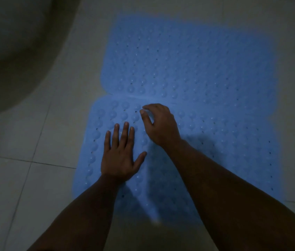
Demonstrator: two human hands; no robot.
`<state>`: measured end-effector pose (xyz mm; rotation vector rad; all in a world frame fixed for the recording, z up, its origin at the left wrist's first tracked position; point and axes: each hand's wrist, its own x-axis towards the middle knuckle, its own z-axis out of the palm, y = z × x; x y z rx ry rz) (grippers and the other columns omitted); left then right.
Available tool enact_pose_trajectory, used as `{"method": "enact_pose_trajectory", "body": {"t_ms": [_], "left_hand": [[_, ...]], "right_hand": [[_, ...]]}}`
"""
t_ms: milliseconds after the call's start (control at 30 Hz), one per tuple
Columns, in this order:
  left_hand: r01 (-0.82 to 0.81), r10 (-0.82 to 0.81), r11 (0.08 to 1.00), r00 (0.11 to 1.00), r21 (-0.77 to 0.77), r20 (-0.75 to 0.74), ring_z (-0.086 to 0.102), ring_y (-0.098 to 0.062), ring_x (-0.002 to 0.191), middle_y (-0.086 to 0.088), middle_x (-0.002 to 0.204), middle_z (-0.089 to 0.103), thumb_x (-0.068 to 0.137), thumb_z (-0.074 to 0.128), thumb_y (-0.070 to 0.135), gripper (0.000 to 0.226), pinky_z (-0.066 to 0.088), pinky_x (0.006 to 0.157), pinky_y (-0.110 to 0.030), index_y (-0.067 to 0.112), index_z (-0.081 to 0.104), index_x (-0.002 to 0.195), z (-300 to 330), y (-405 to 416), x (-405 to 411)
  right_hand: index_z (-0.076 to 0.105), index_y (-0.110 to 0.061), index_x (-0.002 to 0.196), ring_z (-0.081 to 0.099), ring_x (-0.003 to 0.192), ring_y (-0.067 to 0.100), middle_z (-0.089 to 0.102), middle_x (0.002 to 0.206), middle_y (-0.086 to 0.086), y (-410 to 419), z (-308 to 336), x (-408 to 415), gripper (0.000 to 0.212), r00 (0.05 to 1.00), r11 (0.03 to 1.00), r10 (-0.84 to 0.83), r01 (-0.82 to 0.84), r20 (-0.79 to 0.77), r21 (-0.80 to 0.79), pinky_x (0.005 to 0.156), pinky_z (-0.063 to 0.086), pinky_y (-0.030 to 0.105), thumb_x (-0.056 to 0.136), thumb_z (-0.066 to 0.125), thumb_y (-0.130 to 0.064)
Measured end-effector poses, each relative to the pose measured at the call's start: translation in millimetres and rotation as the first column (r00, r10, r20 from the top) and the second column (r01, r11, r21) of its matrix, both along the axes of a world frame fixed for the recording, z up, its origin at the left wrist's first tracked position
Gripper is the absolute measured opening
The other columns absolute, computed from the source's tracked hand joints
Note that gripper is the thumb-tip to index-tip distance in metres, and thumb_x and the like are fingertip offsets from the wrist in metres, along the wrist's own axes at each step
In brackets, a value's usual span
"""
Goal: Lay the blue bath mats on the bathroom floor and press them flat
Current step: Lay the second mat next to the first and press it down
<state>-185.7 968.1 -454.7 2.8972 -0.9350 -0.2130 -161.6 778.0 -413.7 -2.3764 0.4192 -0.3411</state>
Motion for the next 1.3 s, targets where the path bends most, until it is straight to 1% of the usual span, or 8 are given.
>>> {"method": "enact_pose_trajectory", "body": {"t_ms": [333, 400, 467, 533, 633, 767, 900, 1300], "left_hand": [[-0.010, 0.014, 1.000, 0.985, 0.023, -0.175, -0.013, -0.028, 0.159, 0.000, 0.174, -0.003, 0.101, 0.021, 0.073, 0.084, 0.000, 0.128, -0.055, 0.020, 0.011, 0.165, 13, -1, 6], [-0.012, 0.014, 1.000, 0.977, 0.010, -0.212, 0.002, -0.031, 0.160, -0.003, 0.173, 0.013, 0.101, 0.018, 0.066, 0.077, 0.011, 0.127, -0.054, 0.021, 0.026, 0.163, 30, -4, 17], [-0.035, 0.030, 0.999, 0.986, -0.028, -0.164, 0.035, -0.035, 0.151, -0.007, 0.158, 0.048, 0.097, 0.024, 0.054, 0.068, 0.032, 0.115, -0.053, 0.019, 0.055, 0.146, 46, -3, 29], [-0.079, 0.074, 0.996, 0.993, -0.046, -0.097, 0.048, -0.035, 0.141, -0.008, 0.142, 0.063, 0.093, 0.031, 0.045, 0.061, 0.041, 0.105, -0.052, 0.018, 0.065, 0.134, 52, -3, 42], [-0.104, 0.101, 0.994, 0.993, -0.034, -0.068, 0.046, -0.035, 0.142, -0.009, 0.141, 0.063, 0.091, 0.034, 0.039, 0.057, 0.042, 0.104, -0.050, 0.017, 0.064, 0.135, 50, -5, 50], [-0.092, 0.092, 0.995, 0.996, -0.045, -0.021, 0.039, -0.036, 0.147, -0.010, 0.148, 0.056, 0.093, 0.036, 0.038, 0.058, 0.040, 0.106, -0.053, 0.016, 0.059, 0.141, 44, -9, 51], [0.005, -0.004, 0.998, 1.000, -0.066, 0.012, 0.038, -0.039, 0.147, -0.013, 0.148, 0.056, 0.094, 0.037, 0.036, 0.057, 0.041, 0.106, -0.056, 0.012, 0.059, 0.141, 34, -8, 59], [-0.084, 0.083, 0.992, 0.996, -0.091, -0.016, 0.026, -0.038, 0.154, -0.014, 0.158, 0.046, 0.097, 0.034, 0.037, 0.060, 0.034, 0.114, -0.058, 0.013, 0.050, 0.149, 28, -8, 51]], "right_hand": [[0.069, -0.020, 0.121, 0.062, 0.114, 0.023, 0.071, 0.117, 0.001, 5, 6, -19, 0.049, 0.993, 0.996, 0.021, -0.030, -0.115, -0.078, 0.094, 0.049, 0.038, 0.097, 0.043, -0.054], [0.068, -0.017, 0.123, 0.063, 0.114, 0.028, 0.071, 0.117, 0.005, 9, 10, -27, 0.051, 0.989, 0.991, 0.039, -0.057, -0.144, -0.122, 0.094, 0.051, 0.043, 0.096, 0.040, -0.050], [0.065, -0.013, 0.128, 0.062, 0.117, 0.031, 0.069, 0.120, 0.008, 20, 8, -39, 0.052, 0.983, 0.976, 0.069, -0.102, -0.170, -0.194, 0.094, 0.052, 0.049, 0.097, 0.039, -0.044], [0.056, -0.011, 0.140, 0.053, 0.132, 0.034, 0.062, 0.135, 0.011, 30, 0, -53, 0.056, 0.970, 0.960, 0.065, -0.125, -0.234, -0.252, 0.102, 0.048, 0.055, 0.097, 0.037, -0.042], [0.034, -0.009, 0.155, 0.023, 0.153, 0.036, 0.032, 0.162, 0.018, 43, -16, -71, 0.071, 0.925, 0.936, 0.065, -0.187, -0.375, -0.299, 0.117, 0.026, 0.064, 0.098, 0.033, -0.050], [0.016, -0.005, 0.160, -0.001, 0.156, 0.039, 0.005, 0.168, 0.021, 56, -26, -83, 0.096, 0.884, 0.888, 0.082, -0.274, -0.461, -0.368, 0.119, 0.004, 0.070, 0.091, 0.034, -0.069], [0.009, -0.006, 0.161, -0.007, 0.156, 0.038, -0.002, 0.169, 0.019, 60, -25, -80, 0.104, 0.872, 0.891, 0.057, -0.264, -0.486, -0.369, 0.118, 0.001, 0.070, 0.089, 0.032, -0.077], [0.011, -0.006, 0.161, -0.010, 0.156, 0.034, -0.003, 0.170, 0.016, 58, -27, -81, 0.102, 0.879, 0.910, 0.068, -0.248, -0.471, -0.331, 0.119, 0.003, 0.068, 0.089, 0.038, -0.072]]}}
